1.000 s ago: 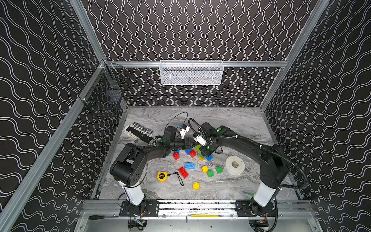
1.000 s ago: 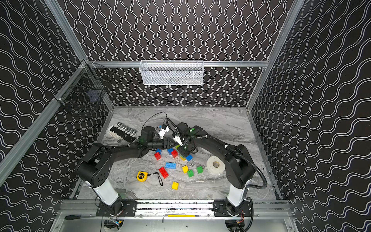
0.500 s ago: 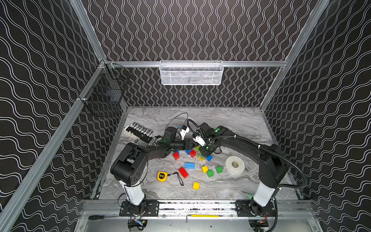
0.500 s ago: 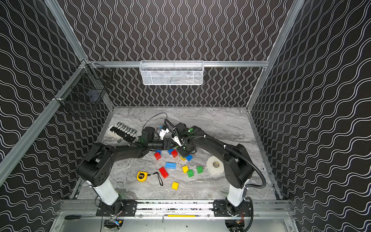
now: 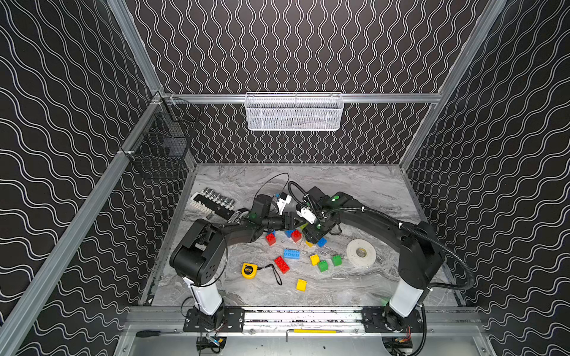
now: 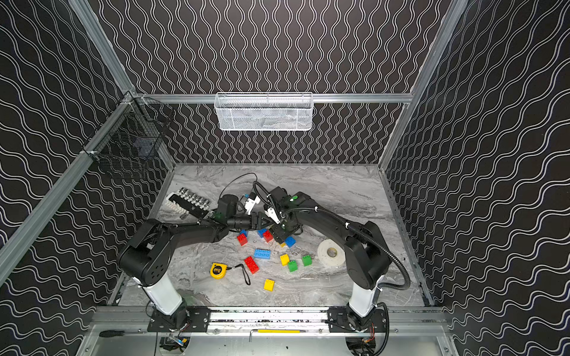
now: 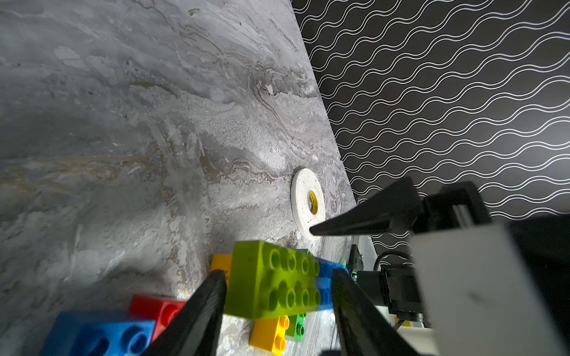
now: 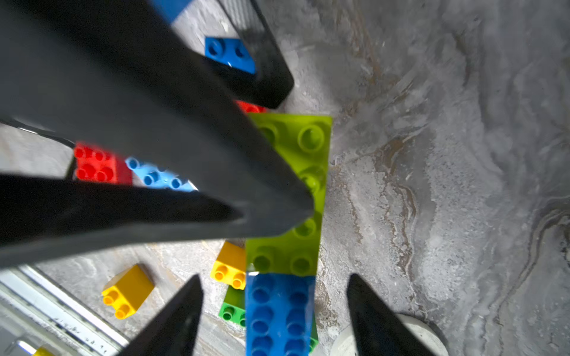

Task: Assemble a fork with lego
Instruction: Assemble the lego brick with the lego brick.

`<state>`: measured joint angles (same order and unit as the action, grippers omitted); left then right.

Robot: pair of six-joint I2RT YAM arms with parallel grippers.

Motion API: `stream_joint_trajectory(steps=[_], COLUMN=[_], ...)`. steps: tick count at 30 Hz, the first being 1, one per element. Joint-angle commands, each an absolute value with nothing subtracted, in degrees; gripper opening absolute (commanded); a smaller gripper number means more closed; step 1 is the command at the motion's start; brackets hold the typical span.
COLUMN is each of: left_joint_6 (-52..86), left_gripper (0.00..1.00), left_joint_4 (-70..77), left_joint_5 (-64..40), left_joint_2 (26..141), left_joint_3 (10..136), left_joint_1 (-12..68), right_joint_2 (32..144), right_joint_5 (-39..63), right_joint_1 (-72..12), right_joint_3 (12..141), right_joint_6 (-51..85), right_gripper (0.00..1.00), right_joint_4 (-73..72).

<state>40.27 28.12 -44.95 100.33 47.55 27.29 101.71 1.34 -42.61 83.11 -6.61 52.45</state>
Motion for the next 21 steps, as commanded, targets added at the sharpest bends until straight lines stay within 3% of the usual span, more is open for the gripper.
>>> stream_joint_trajectory(steps=[1, 6, 7, 8, 10, 15, 17, 21], left_joint_6=[39.7, 39.8, 39.7, 38.6, 37.4, 34.1, 33.4, 32.1], left_gripper=[0.6, 0.64, 0.71, 0.86, 0.98, 0.99, 0.99, 0.99], left_joint_4=[30.0, 29.9, 29.6, 27.5, 25.4, 18.9, 17.1, 15.1], left_joint_5=[-45.1, -45.0, -44.6, -42.5, -40.1, -30.6, -27.2, -22.6], left_joint_2=[99.9, 99.9, 99.6, 98.3, 97.1, 92.4, 90.0, 85.0], left_joint_3=[47.8, 47.9, 47.9, 48.0, 48.1, 47.2, 46.1, 43.2], left_joint_1=[27.3, 27.3, 27.3, 27.3, 27.2, 27.2, 27.2, 27.2], right_joint_2=[100.0, 94.5, 91.1, 88.1, 82.9, 70.4, 67.9, 62.1], right_joint_5=[3.1, 1.0, -0.1, -1.2, -3.1, -4.8, -5.6, -8.4], right_joint_1=[-42.2, -41.5, -41.2, -41.0, -41.0, -41.1, -41.1, -41.1], right_joint_3=[84.2, 81.1, 77.9, 74.7, 68.7, 51.9, 48.4, 42.8], right_joint_6=[-6.8, -4.1, -2.1, -0.8, 2.0, 12.8, 15.6, 18.3], right_gripper=[0.96, 0.99, 0.95, 0.94, 0.93, 0.93, 1.0, 1.0], right_joint_4=[51.9, 46.1, 42.4, 39.2, 32.8, 17.7, 15.8, 13.8])
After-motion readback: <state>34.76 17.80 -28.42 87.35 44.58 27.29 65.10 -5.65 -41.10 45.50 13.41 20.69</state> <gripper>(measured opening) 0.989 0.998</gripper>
